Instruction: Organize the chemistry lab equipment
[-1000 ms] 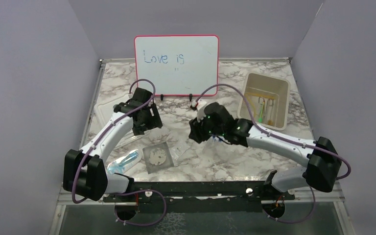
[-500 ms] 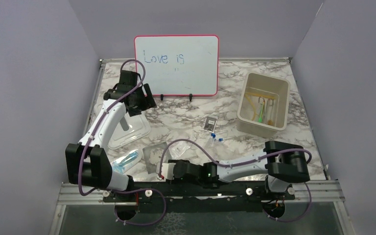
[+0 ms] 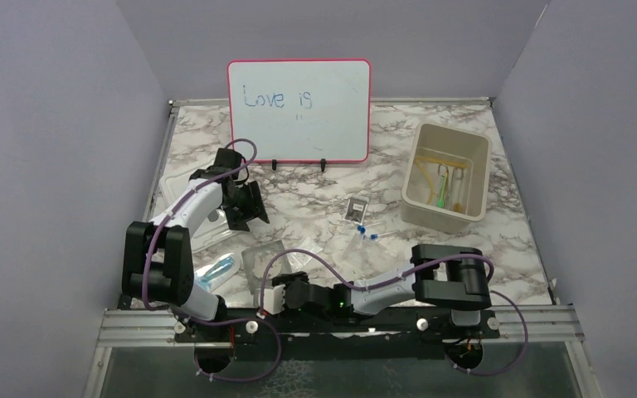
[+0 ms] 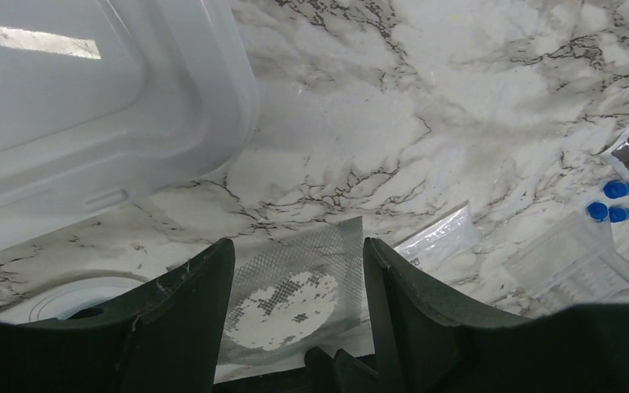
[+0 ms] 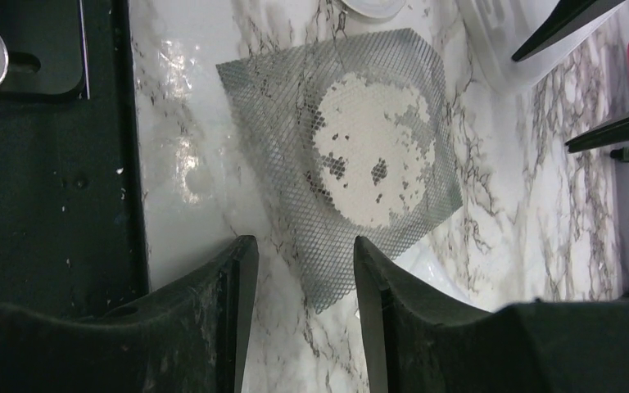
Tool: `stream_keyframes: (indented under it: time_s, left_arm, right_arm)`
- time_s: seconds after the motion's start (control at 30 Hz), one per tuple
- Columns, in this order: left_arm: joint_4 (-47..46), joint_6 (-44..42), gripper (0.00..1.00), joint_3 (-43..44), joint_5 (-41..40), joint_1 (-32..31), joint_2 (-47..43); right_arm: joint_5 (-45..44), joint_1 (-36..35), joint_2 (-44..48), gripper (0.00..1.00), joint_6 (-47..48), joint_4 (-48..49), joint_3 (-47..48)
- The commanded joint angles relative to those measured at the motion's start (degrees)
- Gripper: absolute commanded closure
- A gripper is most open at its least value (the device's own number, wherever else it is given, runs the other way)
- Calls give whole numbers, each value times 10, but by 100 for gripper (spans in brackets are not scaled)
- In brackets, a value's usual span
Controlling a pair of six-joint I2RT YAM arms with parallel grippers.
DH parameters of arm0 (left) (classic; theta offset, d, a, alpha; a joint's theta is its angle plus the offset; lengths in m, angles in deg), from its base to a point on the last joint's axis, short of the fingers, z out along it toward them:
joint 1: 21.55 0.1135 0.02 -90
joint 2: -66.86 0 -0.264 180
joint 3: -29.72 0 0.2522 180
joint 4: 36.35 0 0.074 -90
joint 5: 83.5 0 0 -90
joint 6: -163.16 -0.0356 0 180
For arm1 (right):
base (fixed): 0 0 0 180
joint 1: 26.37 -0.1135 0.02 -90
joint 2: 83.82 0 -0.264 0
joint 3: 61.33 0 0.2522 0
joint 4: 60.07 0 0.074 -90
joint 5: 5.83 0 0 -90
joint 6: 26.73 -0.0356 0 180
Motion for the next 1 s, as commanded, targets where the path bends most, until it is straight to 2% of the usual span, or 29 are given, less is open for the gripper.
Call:
stream_keyframes:
  time_s: [0.0, 0.27, 0.5, 0.63, 0.97]
  left_arm:
    - [-15, 2, 39, -10, 15, 3, 14]
    - [-46, 9, 43, -59, 36, 3, 29]
    - [-47, -3, 51, -63, 57, 2, 45]
    - [-50, -8, 56, -62, 59, 1, 49]
    - [-49, -14, 58, -51, 72, -1, 66]
  right_arm:
    - [-5, -5, -30, 48, 32, 62, 10]
    - [-15, -5, -56, 51, 78, 88, 15]
    - [-52, -5, -78, 54, 153, 147, 11]
    - [-79, -5, -78, 61, 213, 212, 1]
    - [-80, -5, -59, 79, 291, 259, 6]
